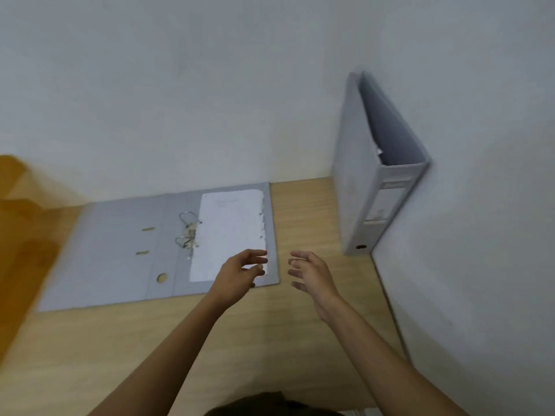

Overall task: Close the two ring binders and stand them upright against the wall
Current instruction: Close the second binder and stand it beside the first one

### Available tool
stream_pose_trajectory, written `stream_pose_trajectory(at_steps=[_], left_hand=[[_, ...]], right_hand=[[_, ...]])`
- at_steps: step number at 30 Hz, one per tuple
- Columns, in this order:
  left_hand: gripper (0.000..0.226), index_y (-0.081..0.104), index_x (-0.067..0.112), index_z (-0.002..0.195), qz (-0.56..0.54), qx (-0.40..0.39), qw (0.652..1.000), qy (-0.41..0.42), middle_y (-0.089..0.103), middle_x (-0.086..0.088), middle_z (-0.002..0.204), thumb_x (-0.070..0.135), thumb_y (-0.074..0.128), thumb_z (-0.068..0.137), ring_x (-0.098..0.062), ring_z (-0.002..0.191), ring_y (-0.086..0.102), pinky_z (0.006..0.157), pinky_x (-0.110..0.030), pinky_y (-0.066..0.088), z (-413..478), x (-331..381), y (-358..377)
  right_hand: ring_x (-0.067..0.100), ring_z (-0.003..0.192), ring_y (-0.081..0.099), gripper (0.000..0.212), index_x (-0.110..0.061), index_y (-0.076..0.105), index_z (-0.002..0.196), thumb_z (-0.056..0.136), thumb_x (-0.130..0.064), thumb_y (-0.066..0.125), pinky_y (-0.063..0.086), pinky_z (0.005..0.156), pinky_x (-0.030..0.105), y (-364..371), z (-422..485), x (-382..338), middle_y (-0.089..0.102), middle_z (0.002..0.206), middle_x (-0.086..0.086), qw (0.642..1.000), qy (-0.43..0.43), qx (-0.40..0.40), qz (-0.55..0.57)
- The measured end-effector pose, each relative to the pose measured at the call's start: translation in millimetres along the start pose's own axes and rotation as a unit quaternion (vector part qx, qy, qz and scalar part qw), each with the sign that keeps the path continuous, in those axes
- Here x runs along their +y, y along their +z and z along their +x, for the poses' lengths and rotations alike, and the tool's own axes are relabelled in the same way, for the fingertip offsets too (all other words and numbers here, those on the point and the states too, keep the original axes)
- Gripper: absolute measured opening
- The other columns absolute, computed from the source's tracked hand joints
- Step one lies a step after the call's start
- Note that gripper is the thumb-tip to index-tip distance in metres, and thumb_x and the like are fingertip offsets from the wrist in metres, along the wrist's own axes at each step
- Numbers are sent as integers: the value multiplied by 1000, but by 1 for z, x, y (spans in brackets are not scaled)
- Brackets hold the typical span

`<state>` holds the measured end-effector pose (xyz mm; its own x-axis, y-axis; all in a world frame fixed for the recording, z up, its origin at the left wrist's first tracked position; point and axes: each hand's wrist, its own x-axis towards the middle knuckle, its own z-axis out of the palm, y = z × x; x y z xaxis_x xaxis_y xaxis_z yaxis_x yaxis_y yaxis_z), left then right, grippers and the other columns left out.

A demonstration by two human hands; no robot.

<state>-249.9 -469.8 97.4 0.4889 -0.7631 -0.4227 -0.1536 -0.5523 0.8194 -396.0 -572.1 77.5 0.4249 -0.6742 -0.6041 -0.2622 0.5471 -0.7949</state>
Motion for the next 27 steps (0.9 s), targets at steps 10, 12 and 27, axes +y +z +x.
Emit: stream_pose_trajectory(at_steps=[10, 12, 27], left_hand=[[32, 64, 22, 128, -68, 65, 993, -69, 71, 5, 123, 14, 54, 99, -15, 107, 70, 83, -32, 58, -50, -93, -123], [32, 65, 23, 127, -77, 71, 992, -76, 71, 5, 123, 14, 56, 98, -15, 107, 70, 82, -32, 58, -54, -110, -146], [34, 61, 22, 132, -120, 127, 974, -146, 65, 5, 129, 17, 58, 98, -10, 107, 66, 86, -34, 58, -60, -226, -302]], right_hand=[[21, 110, 67, 25, -21, 67, 117, 96, -18, 54, 55, 93, 40, 129, -6, 17, 67, 124, 1, 995, 22, -66, -67], [21, 109, 68, 25, -20, 67, 117, 96, -18, 54, 55, 94, 40, 154, -9, 22, 67, 122, 2, 994, 34, -76, -75], [21, 125, 55, 32, -19, 64, 124, 94, -16, 53, 46, 102, 34, 362, 31, 72, 54, 140, 3, 908, -54, -149, -387]])
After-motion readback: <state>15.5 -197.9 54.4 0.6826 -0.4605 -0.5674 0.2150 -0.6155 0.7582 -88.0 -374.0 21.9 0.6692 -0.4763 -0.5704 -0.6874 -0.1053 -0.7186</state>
